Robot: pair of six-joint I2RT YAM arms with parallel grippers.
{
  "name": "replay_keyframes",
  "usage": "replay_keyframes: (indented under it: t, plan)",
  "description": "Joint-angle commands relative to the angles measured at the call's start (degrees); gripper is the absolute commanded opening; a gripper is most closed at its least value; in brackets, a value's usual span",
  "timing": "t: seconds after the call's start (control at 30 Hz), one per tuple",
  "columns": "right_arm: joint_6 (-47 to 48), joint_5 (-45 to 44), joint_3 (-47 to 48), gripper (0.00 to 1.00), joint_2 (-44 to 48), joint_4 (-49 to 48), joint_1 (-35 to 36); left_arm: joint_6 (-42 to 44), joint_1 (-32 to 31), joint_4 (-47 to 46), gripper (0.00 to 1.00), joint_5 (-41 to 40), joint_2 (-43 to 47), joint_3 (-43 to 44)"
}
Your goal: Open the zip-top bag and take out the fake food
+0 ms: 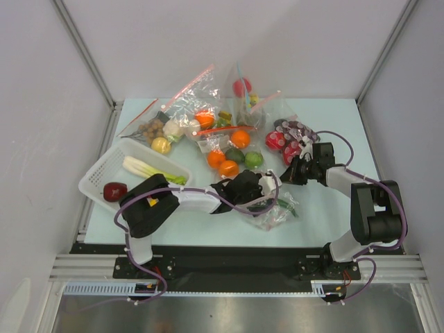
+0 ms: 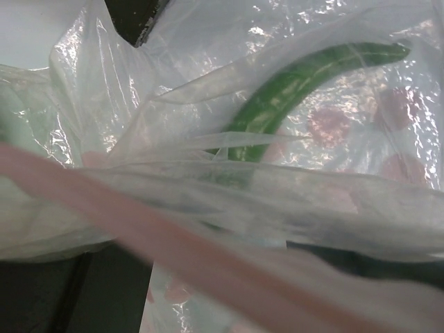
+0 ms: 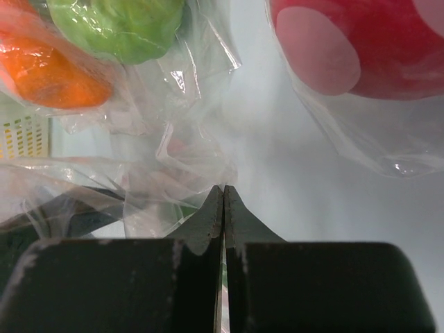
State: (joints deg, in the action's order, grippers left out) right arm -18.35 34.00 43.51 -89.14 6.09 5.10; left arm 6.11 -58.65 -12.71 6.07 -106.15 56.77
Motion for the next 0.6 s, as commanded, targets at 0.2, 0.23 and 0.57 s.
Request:
replay_keyframes:
  t: [0.2,0.23,0.57]
  plan:
    - [0.7,2.2,0.0,0.00,0.2,-0.5,0.7,1.4,1.3,0.3,0.61,2.8,-3.8,3.3]
    - [0.8,2.1,0.1,0.00,0.3,-0.5,0.6,1.4,1.3,0.3,0.57,3.1,-3.9,2.8]
    - [0.8,1.0,0.2,0.00,0.5,-0.1,0.6,1.6,1.5,0.8,0.18,5.4,-2.3,-0.5]
